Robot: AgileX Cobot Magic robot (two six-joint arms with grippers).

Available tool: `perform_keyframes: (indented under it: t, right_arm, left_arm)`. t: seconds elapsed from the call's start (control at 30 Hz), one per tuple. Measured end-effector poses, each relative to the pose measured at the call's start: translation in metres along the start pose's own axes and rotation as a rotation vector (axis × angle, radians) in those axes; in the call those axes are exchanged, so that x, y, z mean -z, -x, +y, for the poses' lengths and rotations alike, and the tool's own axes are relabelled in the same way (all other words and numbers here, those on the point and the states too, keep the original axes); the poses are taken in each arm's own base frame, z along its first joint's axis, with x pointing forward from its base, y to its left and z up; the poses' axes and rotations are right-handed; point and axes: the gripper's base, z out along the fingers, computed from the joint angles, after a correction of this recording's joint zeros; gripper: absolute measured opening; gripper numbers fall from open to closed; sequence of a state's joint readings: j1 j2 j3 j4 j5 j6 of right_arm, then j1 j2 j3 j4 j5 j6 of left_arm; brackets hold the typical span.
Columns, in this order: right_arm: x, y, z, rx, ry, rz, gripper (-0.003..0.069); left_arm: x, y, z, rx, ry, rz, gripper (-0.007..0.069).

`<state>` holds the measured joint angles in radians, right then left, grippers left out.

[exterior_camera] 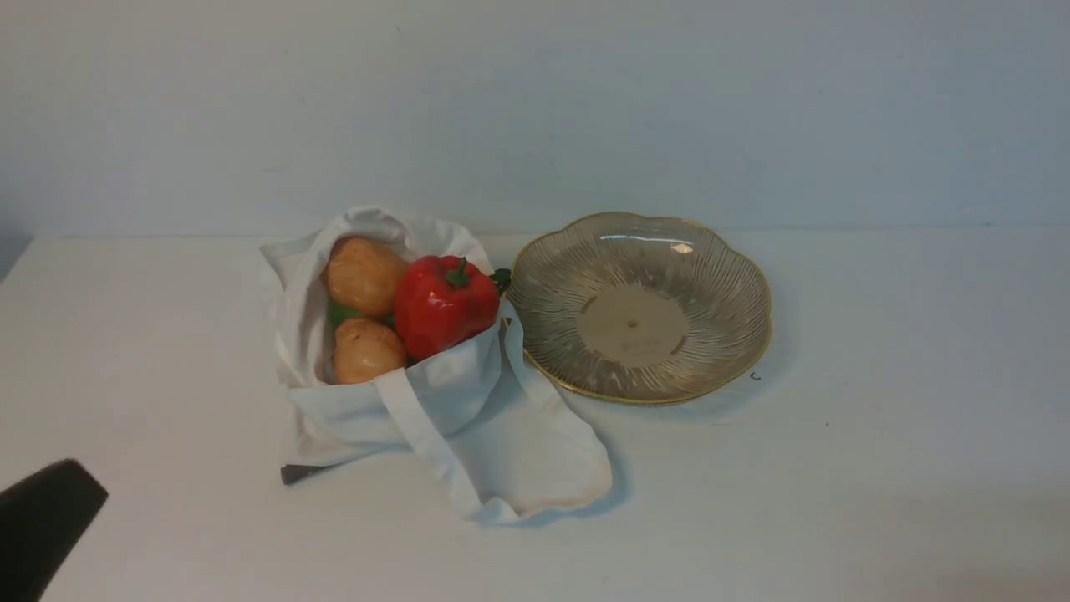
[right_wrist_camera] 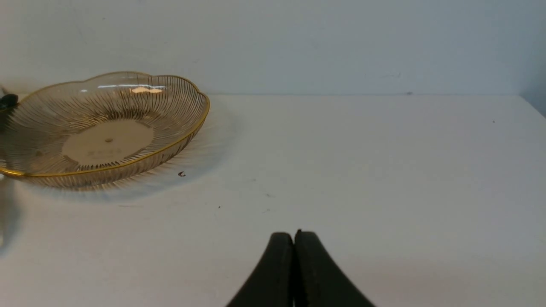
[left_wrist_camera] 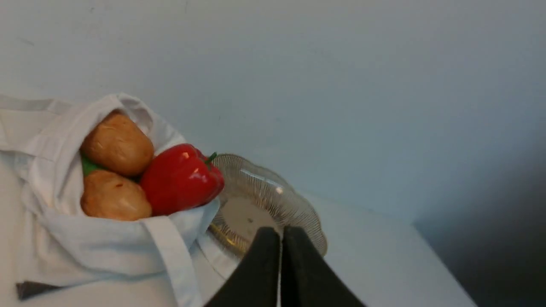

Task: Take vegetables from cloth bag on white table place on plate.
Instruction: 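Reach into the bag and grasp the red bell pepper with the left gripper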

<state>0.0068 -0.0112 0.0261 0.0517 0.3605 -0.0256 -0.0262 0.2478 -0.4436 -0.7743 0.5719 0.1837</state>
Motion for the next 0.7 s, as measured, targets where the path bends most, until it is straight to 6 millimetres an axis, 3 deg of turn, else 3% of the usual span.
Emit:
perform_keyframes:
  t: [0.17, 0.27, 0.33, 0.37, 0.4, 0.47, 0.5, 0.53, 0.7]
  right_arm:
    - [0.000, 0.000, 0.000, 0.000, 0.000, 0.000, -0.0015]
    - [0.000, 0.000, 0.000, 0.000, 0.000, 0.000, -0.0015]
    - [0.000, 0.000, 0.000, 0.000, 0.000, 0.000, -0.0015]
    - [0.000, 0.000, 0.000, 0.000, 0.000, 0.000, -0.0015]
    - [0.000, 0.000, 0.000, 0.000, 0.000, 0.000, -0.0015]
    - [0.000, 0.000, 0.000, 0.000, 0.000, 0.000, -0.0015]
    - [0.000, 0.000, 0.000, 0.000, 0.000, 0.000, -0.0015]
    - [0.000, 0.000, 0.000, 0.000, 0.000, 0.000, -0.0015]
    - [0.000, 0.000, 0.000, 0.000, 0.000, 0.000, -0.0015]
  left_arm:
    - [-0.040, 0.018, 0.008, -0.035, 0.138, 0.340, -0.0005]
    - [-0.091, 0.021, 0.037, -0.032, 0.297, 0.653, -0.0005]
    - [-0.102, 0.024, 0.041, -0.029, 0.314, 0.697, -0.0005]
    - [-0.125, 0.031, 0.048, -0.022, 0.331, 0.779, -0.0005]
    - [-0.134, 0.034, 0.049, -0.022, 0.328, 0.799, -0.0005]
    - [-0.157, 0.043, 0.045, -0.041, 0.304, 0.820, -0.0005]
    - [-0.159, 0.042, 0.045, -0.040, 0.303, 0.829, -0.0005]
    - [-0.176, 0.048, 0.035, -0.071, 0.264, 0.831, -0.0005]
    - [-0.224, 0.048, 0.009, -0.188, 0.186, 0.871, -0.0003]
